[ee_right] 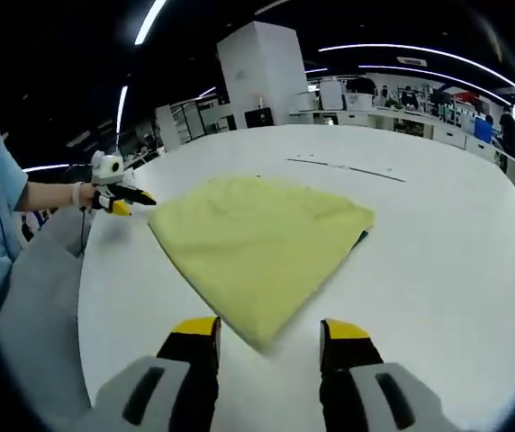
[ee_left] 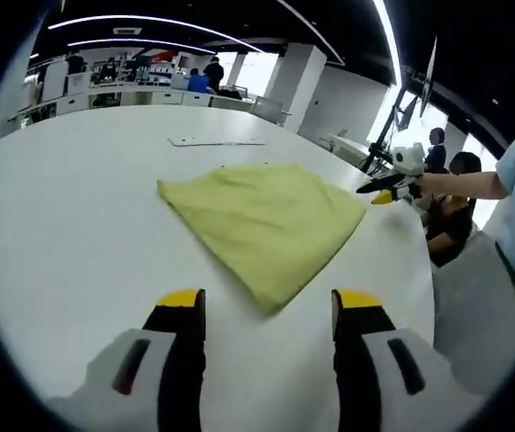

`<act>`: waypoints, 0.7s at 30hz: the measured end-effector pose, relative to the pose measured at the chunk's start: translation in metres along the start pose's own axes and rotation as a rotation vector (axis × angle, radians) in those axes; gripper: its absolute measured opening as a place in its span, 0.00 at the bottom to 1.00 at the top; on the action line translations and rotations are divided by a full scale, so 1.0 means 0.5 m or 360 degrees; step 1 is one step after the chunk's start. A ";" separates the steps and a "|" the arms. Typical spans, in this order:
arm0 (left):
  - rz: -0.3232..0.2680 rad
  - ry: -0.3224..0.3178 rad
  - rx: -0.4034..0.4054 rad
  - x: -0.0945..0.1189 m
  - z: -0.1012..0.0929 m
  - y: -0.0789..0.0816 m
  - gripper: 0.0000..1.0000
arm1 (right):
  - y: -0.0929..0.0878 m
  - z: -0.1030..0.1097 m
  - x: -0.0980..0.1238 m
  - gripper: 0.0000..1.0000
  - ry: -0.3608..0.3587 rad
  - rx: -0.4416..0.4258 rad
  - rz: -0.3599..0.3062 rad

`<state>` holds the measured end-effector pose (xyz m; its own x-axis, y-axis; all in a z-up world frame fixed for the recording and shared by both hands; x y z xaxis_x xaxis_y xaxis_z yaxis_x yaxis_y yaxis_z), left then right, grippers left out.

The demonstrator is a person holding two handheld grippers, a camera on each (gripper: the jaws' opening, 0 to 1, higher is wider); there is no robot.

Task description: Fold the garment on the visible template until the final outline fits inside the template.

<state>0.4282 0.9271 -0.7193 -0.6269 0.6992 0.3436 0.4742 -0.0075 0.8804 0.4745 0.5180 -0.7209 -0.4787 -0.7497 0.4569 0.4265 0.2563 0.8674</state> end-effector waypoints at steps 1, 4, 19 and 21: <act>-0.0001 -0.0001 0.0006 0.000 0.000 -0.003 0.49 | -0.006 0.003 0.002 0.40 0.0004 -0.0004 0.0007; 0.0006 -0.0018 0.0023 -0.002 -0.003 -0.011 0.40 | -0.016 0.007 0.004 0.32 0.0026 -0.0055 0.0022; 0.0020 -0.0037 -0.0004 -0.029 -0.010 -0.021 0.23 | -0.024 0.006 -0.004 0.11 0.0048 -0.0025 0.0043; 0.0009 -0.0048 -0.0011 -0.028 -0.011 -0.018 0.20 | -0.022 0.003 -0.004 0.07 0.0032 -0.0027 0.0040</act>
<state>0.4296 0.9133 -0.7301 -0.6054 0.7203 0.3387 0.4735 -0.0162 0.8807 0.4696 0.5177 -0.7311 -0.4523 -0.7552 0.4744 0.4511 0.2651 0.8522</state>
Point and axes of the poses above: the point that each gripper's makers call its tool centre point, and the gripper's own axes: x roughly backward along the fingers, z roughly to its left, y roughly out of its top, the point moved 5 cm from there along x, roughly backward along the fingers, and after that the axes turned 11 degrees about -z, right-handed, at the moved point
